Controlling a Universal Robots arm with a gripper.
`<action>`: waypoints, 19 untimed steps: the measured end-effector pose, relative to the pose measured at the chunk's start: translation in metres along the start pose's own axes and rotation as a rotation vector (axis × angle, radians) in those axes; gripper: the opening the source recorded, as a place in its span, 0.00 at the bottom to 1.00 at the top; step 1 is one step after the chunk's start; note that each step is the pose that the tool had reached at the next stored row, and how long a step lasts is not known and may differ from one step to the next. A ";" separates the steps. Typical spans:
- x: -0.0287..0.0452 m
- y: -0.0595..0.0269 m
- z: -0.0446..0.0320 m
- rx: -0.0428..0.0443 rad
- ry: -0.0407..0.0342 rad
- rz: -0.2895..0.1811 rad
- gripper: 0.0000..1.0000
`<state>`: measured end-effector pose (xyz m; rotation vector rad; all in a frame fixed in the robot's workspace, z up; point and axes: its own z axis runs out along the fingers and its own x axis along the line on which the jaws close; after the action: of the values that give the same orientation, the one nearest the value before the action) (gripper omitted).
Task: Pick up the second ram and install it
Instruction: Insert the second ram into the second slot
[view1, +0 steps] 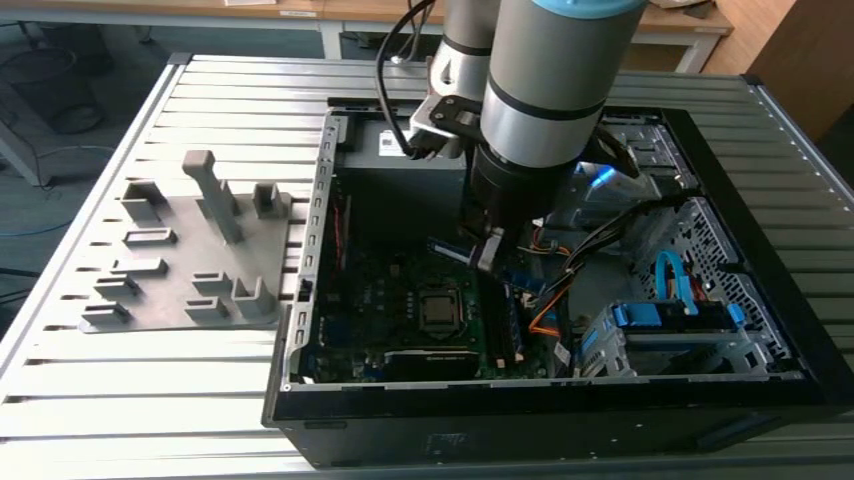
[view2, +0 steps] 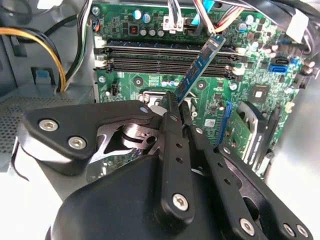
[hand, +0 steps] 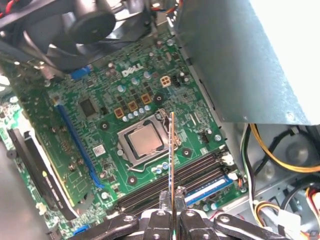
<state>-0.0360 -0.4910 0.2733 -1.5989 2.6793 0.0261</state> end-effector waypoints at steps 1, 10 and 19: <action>0.0000 0.0000 0.0001 0.0003 0.0000 0.011 0.14; 0.0000 0.0000 0.0004 0.0037 0.0006 0.116 0.14; 0.0000 0.0000 0.0007 0.0066 0.0008 0.215 0.14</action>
<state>-0.0360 -0.4910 0.2726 -1.3014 2.8349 0.0201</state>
